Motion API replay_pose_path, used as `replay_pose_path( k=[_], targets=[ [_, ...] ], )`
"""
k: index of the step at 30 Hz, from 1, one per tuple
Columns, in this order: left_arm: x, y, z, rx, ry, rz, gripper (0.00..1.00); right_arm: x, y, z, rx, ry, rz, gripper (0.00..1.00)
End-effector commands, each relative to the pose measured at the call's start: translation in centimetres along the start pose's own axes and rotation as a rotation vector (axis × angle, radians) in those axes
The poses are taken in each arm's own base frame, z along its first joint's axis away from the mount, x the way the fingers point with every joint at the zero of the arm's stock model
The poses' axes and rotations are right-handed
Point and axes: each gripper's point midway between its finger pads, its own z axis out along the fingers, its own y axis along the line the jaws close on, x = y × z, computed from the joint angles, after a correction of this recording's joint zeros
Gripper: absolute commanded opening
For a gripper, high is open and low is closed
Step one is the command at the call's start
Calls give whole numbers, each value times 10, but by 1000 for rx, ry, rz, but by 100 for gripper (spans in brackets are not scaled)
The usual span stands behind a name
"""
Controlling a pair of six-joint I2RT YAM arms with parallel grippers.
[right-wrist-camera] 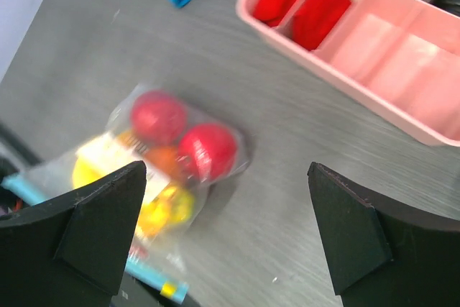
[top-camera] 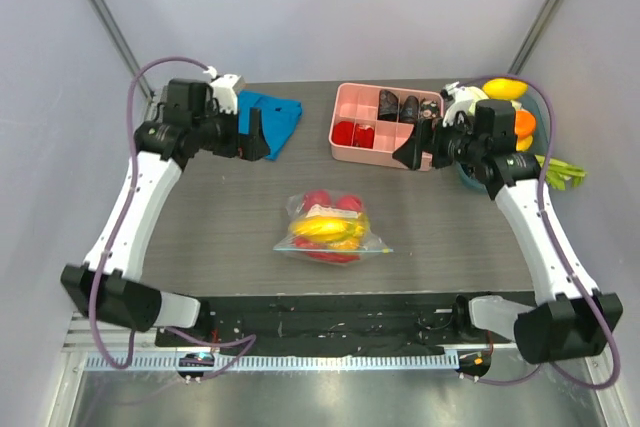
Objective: Place the food in the zip-top bag and seal the zipper
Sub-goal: Reset both arms
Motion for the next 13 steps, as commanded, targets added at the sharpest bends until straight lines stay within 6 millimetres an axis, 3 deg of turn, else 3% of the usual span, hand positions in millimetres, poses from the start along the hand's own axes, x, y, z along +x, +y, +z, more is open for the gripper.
replay_pose_path(
  k=[1,2,3,4,5,9,13],
  targets=[
    [32,30,16,-116,173,-131,100,-22,-37,11,71,-68,114,100],
    [30,36,20,-129,153,-129,100,-15,-54,15,104,-49,155,100],
    [41,45,24,-149,175,-153,100,-3,-59,19,95,-25,193,100],
    [45,49,26,-153,181,-158,100,-2,-79,13,132,-42,240,100],
    [48,52,28,-159,179,-162,100,3,-84,14,139,-32,263,100],
    [67,68,31,-202,205,-179,100,23,-97,15,177,-14,273,100],
    [61,73,31,-209,189,-166,100,16,-100,16,180,-37,253,100]
  ],
)
